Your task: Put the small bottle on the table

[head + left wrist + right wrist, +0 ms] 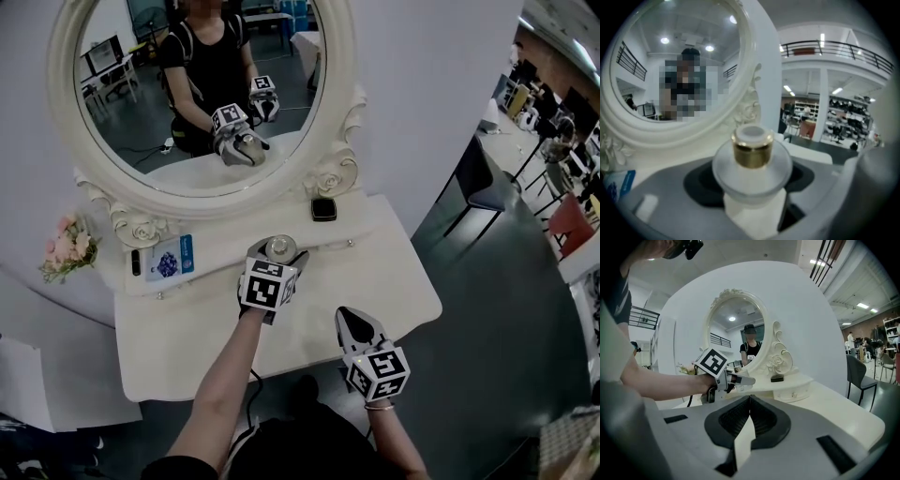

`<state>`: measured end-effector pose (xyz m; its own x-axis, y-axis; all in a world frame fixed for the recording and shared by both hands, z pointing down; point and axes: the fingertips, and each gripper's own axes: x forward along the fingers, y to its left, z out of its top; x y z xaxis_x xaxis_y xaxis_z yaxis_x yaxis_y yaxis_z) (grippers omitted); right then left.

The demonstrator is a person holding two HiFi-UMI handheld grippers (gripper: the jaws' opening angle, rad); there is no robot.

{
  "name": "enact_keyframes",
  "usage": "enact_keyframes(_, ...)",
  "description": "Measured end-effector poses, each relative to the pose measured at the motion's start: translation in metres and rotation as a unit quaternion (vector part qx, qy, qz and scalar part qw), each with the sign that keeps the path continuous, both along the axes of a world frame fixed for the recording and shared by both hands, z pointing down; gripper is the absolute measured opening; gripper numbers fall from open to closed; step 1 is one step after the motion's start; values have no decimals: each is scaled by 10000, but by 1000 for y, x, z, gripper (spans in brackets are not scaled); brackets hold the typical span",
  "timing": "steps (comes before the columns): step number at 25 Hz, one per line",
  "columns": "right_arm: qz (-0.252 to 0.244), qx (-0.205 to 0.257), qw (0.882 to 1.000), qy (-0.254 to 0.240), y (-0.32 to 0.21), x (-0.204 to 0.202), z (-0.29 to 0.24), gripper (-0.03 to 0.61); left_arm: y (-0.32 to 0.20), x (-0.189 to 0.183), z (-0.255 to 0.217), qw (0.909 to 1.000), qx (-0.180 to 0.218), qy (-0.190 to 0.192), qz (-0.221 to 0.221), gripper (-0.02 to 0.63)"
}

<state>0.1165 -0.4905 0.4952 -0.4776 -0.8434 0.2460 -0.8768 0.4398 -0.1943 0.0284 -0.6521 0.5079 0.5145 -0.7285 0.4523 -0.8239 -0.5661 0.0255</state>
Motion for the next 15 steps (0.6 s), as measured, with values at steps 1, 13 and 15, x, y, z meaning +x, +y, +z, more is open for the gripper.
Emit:
enact_keyframes(1, 16, -9, 10000, -9, -2, 3, 1, 5, -6, 4, 0, 10000, -12, -15, 24, 339)
enact_keyframes(13, 66, -92, 9999, -57, -18, 20, 6, 5, -65, 24, 12, 9988, -27, -477, 118, 339)
enact_keyframes(15, 87, -106, 9999, -48, -20, 23, 6, 5, -73, 27, 14, 9985, -23, -525, 149, 339)
